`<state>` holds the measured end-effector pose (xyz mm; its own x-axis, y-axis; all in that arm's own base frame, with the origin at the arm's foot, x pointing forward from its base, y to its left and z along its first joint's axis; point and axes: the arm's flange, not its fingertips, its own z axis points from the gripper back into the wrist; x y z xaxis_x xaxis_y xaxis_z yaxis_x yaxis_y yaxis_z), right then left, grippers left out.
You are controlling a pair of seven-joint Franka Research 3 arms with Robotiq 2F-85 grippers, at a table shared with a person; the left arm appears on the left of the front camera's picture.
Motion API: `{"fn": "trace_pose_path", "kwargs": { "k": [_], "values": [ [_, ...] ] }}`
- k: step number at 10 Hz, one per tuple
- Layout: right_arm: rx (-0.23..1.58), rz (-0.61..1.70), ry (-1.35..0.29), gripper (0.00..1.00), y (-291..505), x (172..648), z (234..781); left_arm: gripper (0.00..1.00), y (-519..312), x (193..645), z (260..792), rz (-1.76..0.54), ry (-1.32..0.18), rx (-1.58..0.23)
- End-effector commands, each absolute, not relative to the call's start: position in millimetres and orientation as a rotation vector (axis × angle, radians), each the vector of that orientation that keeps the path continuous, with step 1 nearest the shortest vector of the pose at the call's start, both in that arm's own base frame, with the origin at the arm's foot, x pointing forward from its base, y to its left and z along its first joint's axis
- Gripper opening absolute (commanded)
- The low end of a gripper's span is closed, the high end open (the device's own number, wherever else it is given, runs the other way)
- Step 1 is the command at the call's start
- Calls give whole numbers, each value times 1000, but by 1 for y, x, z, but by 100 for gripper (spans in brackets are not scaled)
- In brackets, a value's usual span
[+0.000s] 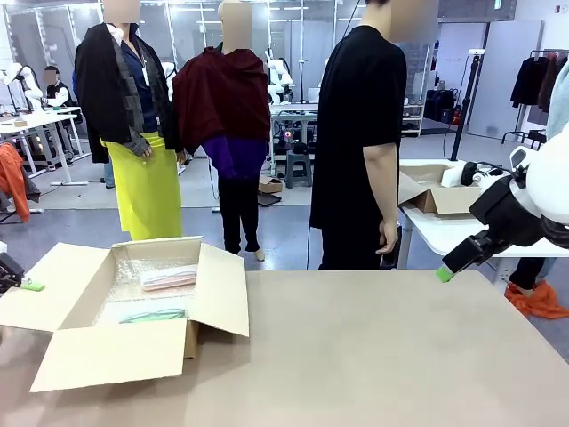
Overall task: Pack the glasses set securely to prepare it for shipping.
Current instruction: Position the Package Box on the left side of the table.
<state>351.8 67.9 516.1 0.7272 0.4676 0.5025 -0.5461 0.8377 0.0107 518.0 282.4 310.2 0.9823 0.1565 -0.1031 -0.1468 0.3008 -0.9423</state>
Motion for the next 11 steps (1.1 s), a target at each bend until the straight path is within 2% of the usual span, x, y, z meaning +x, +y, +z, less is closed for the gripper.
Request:
{"fn": "trace_pose_path", "kwargs": {
  "k": [1, 3, 4, 5, 6, 7, 8, 9, 11],
  "values": [
    [156, 563, -518, 100, 69, 352, 515, 0, 298, 519, 318, 243, -19, -1207],
    [156, 563, -518, 100, 69, 352, 515, 0, 306, 517, 325, 249, -55, -1193],
    [156, 563, -518, 100, 69, 352, 515, 8, 308, 516, 331, 252, -62, -1187],
    [156, 563, -518, 100, 69, 352, 515, 32, 310, 516, 334, 257, -62, -1188],
    [156, 563, -518, 100, 69, 352, 515, 44, 308, 517, 336, 265, -65, -1178],
    [156, 563, -518, 100, 69, 352, 515, 71, 308, 517, 337, 271, -67, -1168],
    [156, 563, -518, 100, 69, 352, 515, 83, 308, 515, 339, 284, -72, -1155],
    [156, 563, -518, 100, 69, 352, 515, 100, 309, 513, 342, 293, -77, -1155],
    [156, 563, -518, 100, 69, 352, 515, 100, 315, 500, 357, 337, -125, -1095]
  ]
}}
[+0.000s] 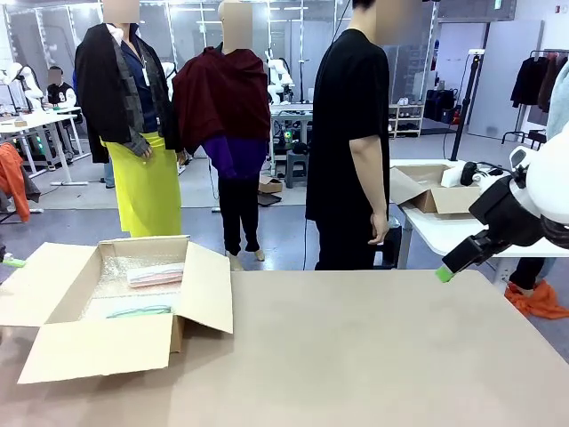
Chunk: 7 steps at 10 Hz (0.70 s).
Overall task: Pack the glasses set securely to prepare it for shipping.
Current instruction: Position the Package Box on the left side of the table.
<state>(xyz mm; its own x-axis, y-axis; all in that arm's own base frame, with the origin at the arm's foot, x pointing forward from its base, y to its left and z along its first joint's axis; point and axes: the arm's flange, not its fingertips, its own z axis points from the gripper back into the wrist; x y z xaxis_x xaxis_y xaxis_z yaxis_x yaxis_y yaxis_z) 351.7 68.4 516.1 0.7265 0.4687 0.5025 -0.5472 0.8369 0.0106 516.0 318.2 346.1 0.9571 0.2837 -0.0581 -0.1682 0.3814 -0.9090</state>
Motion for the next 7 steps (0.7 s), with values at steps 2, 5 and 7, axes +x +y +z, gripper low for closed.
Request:
{"fn": "trace_pose_path", "kwargs": {
  "k": [2, 5, 7],
  "values": [
    [156, 563, -518, 100, 69, 352, 515, 84, 318, 477, 390, 376, -219, -999],
    [156, 563, -518, 100, 69, 352, 515, 84, 291, 455, 459, 317, -302, -888],
    [156, 563, -518, 100, 69, 352, 515, 84, 263, 456, 481, 245, -374, -821]
  ]
}}
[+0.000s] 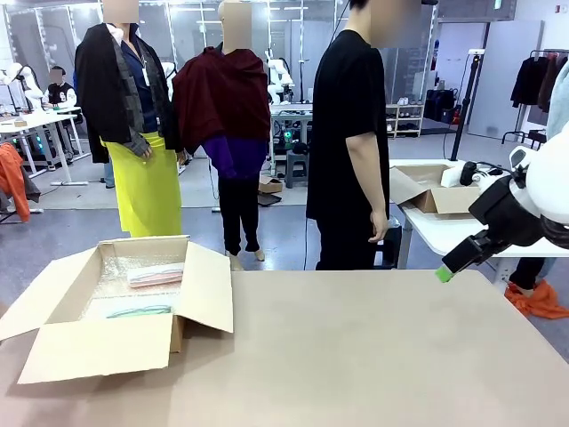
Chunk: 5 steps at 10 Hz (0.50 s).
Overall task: Pack the glasses set securely to prepare it for shipping.
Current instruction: Position the Package Box on the left side of the table.
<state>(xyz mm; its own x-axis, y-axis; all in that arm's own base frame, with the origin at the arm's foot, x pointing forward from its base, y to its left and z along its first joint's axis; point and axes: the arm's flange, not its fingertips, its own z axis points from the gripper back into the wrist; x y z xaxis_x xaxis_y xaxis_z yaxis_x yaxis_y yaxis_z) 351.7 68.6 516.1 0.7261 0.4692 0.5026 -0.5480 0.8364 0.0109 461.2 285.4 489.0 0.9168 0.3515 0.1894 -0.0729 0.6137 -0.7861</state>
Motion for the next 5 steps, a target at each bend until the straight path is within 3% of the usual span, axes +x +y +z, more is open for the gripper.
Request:
{"fn": "trace_pose_path", "kwargs": {
  "k": [1, 5],
  "values": [
    [156, 563, -518, 100, 69, 352, 515, 84, 250, 455, 487, 190, -420, -819],
    [156, 563, -518, 100, 69, 352, 515, 84, 190, 437, 503, -130, -640, -904]
  ]
}}
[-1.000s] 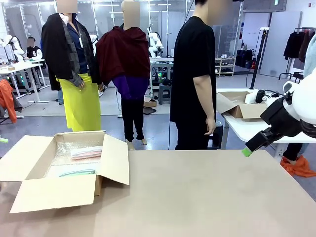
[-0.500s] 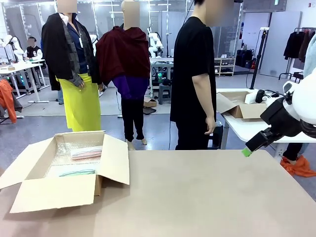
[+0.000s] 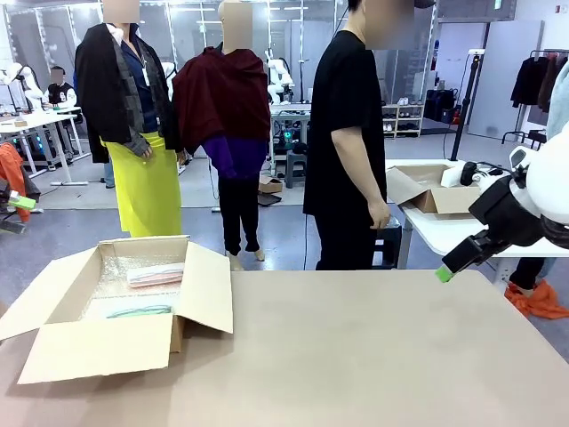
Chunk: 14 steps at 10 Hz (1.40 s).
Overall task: Pack the glasses set securely to prepare it for shipping.
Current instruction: Position the Package Box on the left side of the table.
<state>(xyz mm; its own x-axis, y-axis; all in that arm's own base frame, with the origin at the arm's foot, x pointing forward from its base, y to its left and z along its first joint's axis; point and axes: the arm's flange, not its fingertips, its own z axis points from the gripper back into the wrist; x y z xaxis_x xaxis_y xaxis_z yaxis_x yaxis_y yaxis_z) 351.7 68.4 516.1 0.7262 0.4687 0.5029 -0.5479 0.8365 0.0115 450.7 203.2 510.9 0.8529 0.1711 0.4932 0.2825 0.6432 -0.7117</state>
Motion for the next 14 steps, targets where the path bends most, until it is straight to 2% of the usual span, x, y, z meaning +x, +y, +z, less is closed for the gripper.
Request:
{"fn": "trace_pose_path", "kwargs": {
  "k": [1, 4, 7, 10, 14],
  "values": [
    [156, 563, -518, 100, 69, 352, 515, 84, 170, 434, 500, -207, -673, -891],
    [156, 563, -518, 100, 69, 352, 515, 84, 96, 435, 489, -377, -781, -734],
    [156, 563, -518, 100, 69, 352, 515, 84, 19, 439, 493, -557, -723, -563],
    [156, 563, -518, 100, 69, 352, 515, 84, -57, 441, 474, -714, -640, -366],
    [156, 563, -518, 100, 69, 352, 515, 84, -104, 416, 453, -860, -567, -214]
  ]
}}
